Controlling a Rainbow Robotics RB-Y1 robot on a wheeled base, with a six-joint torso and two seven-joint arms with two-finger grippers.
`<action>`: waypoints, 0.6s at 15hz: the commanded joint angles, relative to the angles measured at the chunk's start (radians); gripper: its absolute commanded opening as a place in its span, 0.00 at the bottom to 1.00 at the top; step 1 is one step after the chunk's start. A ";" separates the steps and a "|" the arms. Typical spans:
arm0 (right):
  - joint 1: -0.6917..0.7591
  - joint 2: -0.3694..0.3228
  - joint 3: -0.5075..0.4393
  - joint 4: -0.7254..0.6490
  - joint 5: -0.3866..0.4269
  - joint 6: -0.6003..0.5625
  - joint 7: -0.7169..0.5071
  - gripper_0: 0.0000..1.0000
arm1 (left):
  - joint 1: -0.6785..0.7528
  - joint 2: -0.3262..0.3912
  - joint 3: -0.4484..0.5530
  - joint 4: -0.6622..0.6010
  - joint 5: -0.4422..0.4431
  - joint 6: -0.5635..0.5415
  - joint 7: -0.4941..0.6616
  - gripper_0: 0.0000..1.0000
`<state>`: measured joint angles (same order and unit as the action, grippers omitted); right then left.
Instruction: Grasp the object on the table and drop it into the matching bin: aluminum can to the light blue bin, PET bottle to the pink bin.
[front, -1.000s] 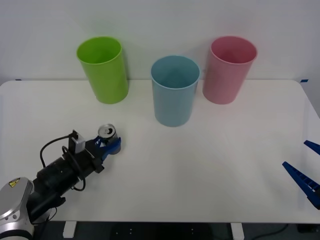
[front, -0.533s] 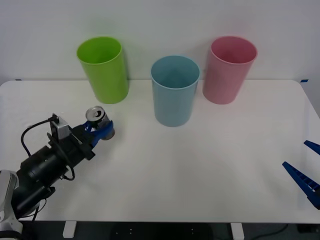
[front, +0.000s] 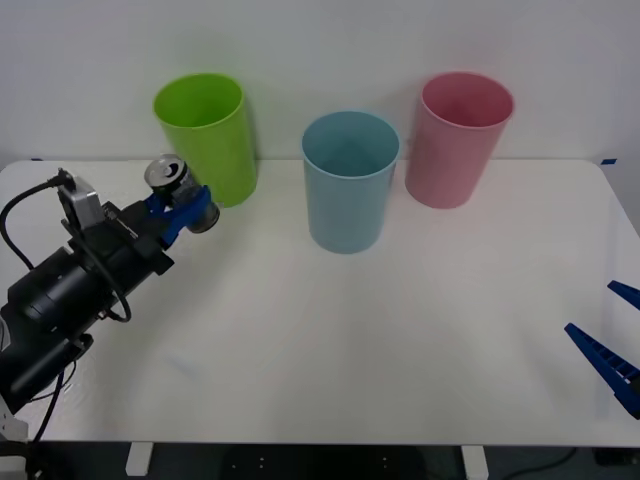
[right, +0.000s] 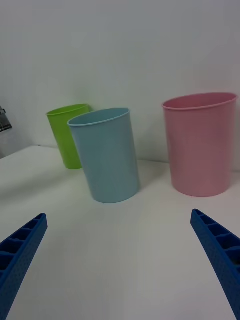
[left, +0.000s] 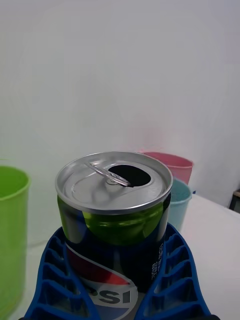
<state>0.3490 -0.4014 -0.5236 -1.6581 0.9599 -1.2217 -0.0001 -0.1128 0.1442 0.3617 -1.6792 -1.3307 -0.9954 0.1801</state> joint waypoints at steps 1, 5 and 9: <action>0.000 0.000 0.000 0.000 0.000 0.000 0.000 1.00 | -0.045 0.000 -0.006 -0.034 -0.038 0.027 0.085 0.01; 0.000 0.000 0.000 0.000 0.000 0.000 0.000 1.00 | -0.131 0.000 -0.020 -0.039 -0.130 0.061 0.144 0.02; 0.000 0.000 0.000 0.000 0.000 0.000 0.000 1.00 | -0.214 -0.015 -0.047 -0.033 -0.245 0.078 0.240 0.02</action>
<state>0.3491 -0.4014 -0.5236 -1.6581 0.9599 -1.2217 0.0000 -0.3127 0.1346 0.3154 -1.7126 -1.5493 -0.9179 0.4015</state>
